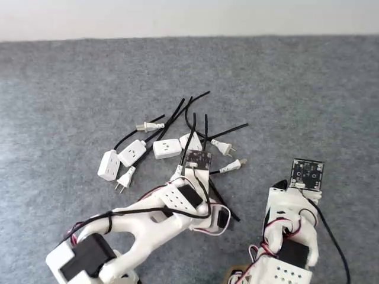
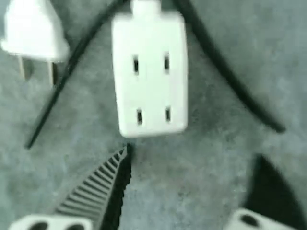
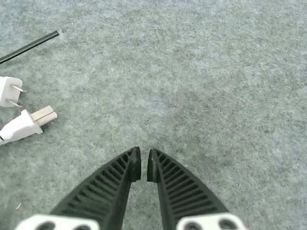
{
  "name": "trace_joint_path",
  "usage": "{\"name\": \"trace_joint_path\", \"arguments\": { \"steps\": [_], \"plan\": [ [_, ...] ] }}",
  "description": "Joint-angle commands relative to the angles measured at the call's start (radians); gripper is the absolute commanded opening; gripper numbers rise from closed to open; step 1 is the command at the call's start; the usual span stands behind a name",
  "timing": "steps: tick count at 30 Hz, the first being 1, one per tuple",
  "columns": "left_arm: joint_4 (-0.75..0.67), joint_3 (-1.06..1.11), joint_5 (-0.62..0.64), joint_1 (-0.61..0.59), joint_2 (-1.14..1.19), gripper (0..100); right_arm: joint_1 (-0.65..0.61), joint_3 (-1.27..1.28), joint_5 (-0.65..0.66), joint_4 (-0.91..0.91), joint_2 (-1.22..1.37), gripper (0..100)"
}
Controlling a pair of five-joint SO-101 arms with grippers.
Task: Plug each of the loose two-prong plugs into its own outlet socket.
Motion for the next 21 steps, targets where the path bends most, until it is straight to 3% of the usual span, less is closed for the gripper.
{"name": "trace_joint_path", "arguments": {
  "steps": [1, 6, 12, 21],
  "plan": [
    [0.044, 0.001, -0.008, 0.025, -0.015, 53, 0.008, 0.018, 0.011, -0.025, -0.013, 4.3],
    [0.049, 0.007, -0.008, 0.023, -0.061, 53, 0.008, 0.018, 0.011, -0.025, -0.013, 4.3],
    [0.086, 0.074, -0.025, 0.018, -0.304, 53, 0.007, 0.018, 0.011, -0.025, -0.013, 4.3],
    [0.164, 0.070, -0.183, -0.330, -0.574, 46, 0.005, 0.018, 0.011, -0.025, -0.013, 4.3]
  ]
}}
